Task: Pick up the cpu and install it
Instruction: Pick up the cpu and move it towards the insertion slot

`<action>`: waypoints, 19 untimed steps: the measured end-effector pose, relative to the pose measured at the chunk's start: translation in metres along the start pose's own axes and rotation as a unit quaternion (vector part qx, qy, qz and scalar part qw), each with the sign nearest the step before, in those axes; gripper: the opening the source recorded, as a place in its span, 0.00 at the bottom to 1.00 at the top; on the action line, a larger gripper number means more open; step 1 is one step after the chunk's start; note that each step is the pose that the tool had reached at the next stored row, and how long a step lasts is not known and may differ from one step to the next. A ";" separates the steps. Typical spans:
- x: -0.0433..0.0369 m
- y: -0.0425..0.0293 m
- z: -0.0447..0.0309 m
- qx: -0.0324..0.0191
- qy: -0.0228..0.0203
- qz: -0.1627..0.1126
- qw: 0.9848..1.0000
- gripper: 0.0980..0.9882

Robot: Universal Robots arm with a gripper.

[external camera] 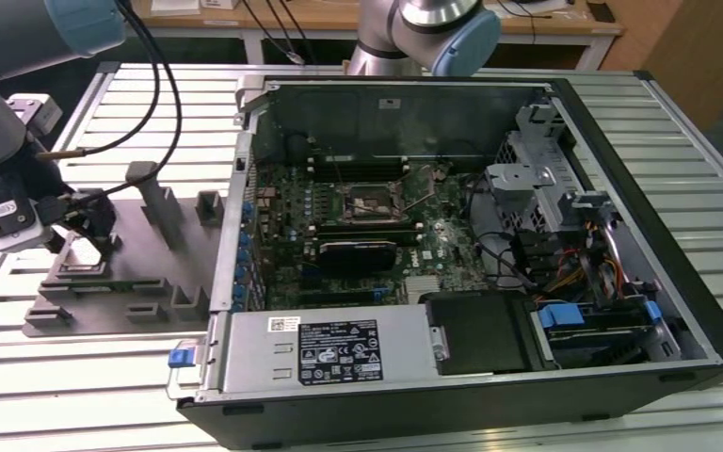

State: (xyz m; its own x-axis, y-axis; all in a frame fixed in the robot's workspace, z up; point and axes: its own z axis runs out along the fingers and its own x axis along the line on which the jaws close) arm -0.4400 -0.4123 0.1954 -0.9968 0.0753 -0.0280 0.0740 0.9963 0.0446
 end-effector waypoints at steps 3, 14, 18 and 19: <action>0.0001 0.0000 0.0001 0.000 0.000 0.000 1.000 0.62; 0.0004 -0.0004 0.0092 0.000 0.000 -0.005 1.000 0.62; 0.0005 -0.0005 0.0117 0.000 0.000 -0.009 1.000 0.62; 0.0005 -0.0005 0.0122 0.000 0.000 -0.011 1.000 0.62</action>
State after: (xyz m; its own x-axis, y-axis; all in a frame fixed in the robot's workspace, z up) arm -0.4402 -0.4123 0.1832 -0.9982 0.0534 -0.0280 0.0521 0.9977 0.0444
